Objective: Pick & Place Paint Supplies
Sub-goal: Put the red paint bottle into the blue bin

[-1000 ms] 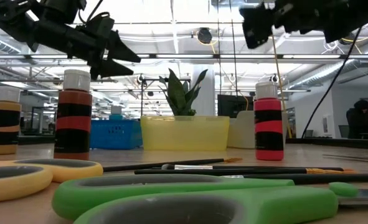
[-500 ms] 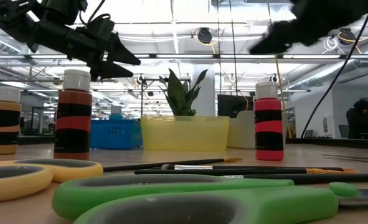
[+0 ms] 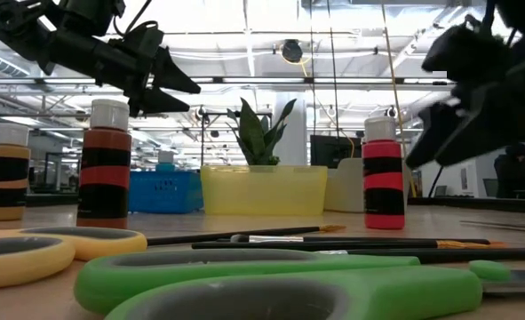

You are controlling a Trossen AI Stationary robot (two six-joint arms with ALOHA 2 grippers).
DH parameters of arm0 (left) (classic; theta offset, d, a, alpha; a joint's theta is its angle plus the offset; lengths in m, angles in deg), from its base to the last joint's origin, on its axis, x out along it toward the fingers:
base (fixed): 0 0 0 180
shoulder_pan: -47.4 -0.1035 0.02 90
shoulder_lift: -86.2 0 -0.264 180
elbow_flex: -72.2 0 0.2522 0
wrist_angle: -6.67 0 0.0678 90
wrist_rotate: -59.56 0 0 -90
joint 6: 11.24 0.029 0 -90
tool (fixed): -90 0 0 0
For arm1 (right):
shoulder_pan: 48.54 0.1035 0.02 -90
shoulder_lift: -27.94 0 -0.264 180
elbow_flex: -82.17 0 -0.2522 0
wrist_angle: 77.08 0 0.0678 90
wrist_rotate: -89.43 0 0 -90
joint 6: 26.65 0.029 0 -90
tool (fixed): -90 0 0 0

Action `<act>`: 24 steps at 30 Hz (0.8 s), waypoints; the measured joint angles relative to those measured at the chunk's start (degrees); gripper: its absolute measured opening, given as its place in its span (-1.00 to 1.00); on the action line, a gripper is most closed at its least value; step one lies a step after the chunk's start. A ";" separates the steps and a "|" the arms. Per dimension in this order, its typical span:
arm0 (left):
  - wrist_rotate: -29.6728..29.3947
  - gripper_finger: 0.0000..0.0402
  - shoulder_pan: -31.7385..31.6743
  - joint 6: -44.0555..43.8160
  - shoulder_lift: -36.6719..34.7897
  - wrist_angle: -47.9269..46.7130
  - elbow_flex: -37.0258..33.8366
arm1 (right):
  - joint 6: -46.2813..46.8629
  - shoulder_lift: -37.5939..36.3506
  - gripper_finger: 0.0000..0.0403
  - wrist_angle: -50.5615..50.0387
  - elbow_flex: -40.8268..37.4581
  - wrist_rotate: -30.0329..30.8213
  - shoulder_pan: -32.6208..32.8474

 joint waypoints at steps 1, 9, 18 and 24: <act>-0.01 0.53 0.00 -0.01 0.00 0.33 0.00 | 0.32 1.41 0.39 2.47 -0.58 -0.26 -0.06; -0.30 0.56 0.00 0.24 0.00 1.00 0.00 | -2.13 13.44 0.38 21.61 -2.62 -7.13 -2.14; -0.31 0.52 0.02 0.30 0.00 0.87 0.00 | -5.57 22.50 0.38 34.35 -2.57 -15.01 -7.15; -0.31 0.51 0.00 0.43 0.00 0.85 0.00 | -8.81 25.77 0.38 40.40 -2.56 -18.07 -8.54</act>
